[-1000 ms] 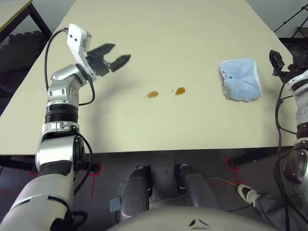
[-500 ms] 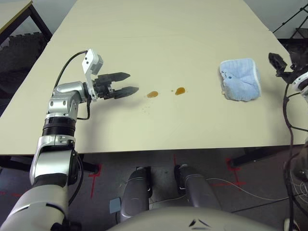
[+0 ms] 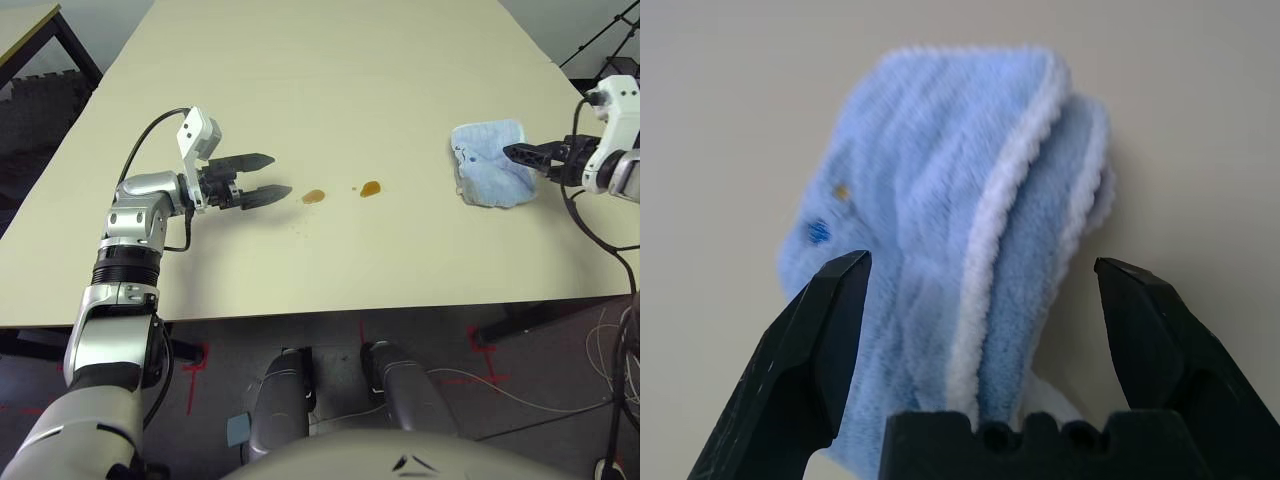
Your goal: Wipe the water off the table with a rag.
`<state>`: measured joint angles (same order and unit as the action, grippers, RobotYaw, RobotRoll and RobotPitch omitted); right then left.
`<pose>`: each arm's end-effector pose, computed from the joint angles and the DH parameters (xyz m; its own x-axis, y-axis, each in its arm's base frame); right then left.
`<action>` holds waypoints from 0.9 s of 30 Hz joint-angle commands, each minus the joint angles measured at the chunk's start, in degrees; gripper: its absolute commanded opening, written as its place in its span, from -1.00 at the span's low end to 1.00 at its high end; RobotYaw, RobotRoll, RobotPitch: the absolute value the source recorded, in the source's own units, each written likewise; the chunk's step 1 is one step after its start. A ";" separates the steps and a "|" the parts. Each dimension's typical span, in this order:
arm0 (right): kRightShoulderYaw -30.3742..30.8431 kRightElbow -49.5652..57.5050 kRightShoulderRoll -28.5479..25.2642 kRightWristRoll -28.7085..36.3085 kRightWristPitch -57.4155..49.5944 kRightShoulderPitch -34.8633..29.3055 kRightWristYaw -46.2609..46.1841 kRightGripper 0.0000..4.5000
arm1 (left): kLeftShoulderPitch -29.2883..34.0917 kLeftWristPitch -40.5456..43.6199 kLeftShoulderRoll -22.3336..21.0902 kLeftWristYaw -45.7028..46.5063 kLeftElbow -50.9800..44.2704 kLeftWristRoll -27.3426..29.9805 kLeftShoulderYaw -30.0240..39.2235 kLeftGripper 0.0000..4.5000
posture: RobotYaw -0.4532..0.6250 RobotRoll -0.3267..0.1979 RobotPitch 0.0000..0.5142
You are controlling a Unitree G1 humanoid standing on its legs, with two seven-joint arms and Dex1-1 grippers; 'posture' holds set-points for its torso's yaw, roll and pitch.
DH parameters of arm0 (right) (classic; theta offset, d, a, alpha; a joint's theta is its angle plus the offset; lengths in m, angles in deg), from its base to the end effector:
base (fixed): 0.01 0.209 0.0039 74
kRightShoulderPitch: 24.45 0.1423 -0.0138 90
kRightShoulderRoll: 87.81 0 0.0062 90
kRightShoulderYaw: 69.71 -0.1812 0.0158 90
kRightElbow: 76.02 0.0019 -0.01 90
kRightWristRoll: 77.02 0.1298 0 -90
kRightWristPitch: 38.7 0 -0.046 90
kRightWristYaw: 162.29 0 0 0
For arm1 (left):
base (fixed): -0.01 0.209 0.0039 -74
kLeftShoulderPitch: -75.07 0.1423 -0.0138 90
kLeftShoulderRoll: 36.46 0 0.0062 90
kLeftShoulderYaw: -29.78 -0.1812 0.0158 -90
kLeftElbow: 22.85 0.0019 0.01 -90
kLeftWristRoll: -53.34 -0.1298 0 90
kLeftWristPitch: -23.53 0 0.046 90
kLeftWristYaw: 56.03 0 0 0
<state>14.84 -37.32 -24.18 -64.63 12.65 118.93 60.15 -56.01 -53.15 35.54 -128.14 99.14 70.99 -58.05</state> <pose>0.3052 -0.3194 0.1840 0.8410 0.2606 -0.4742 -0.2282 0.9654 0.1259 0.3080 0.2648 0.1646 0.4728 -0.8645 -0.1703 0.8807 0.4699 0.0597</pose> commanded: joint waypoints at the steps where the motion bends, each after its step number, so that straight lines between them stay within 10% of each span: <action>1: 1.03 -5.07 0.93 -2.57 1.74 2.08 -0.93 0.98 | 1.07 -0.15 -0.22 0.18 -1.53 -0.25 -0.26 1.00 | -0.52 0.25 -0.44; 11: 1.98 -12.16 4.61 -6.27 5.05 5.93 0.08 0.91 | 1.75 0.30 -0.51 0.91 -2.90 -0.09 -0.03 1.00 | -0.49 0.25 -0.42; 23: -1.53 -11.31 4.97 -4.32 4.99 6.79 0.33 -0.98 | 1.95 0.14 -1.16 0.92 -2.64 -0.24 -0.14 1.00 | -0.49 0.25 -0.41; 27: -3.72 -9.72 5.52 -2.43 3.69 7.69 -0.13 -0.98 | 1.79 -0.22 -1.65 0.49 -1.73 -0.36 -0.13 1.00 | -0.50 0.25 -0.41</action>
<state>12.51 -48.82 -18.99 -68.33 17.23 125.41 60.52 -54.72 -53.10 34.56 -127.04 97.11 71.05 -58.04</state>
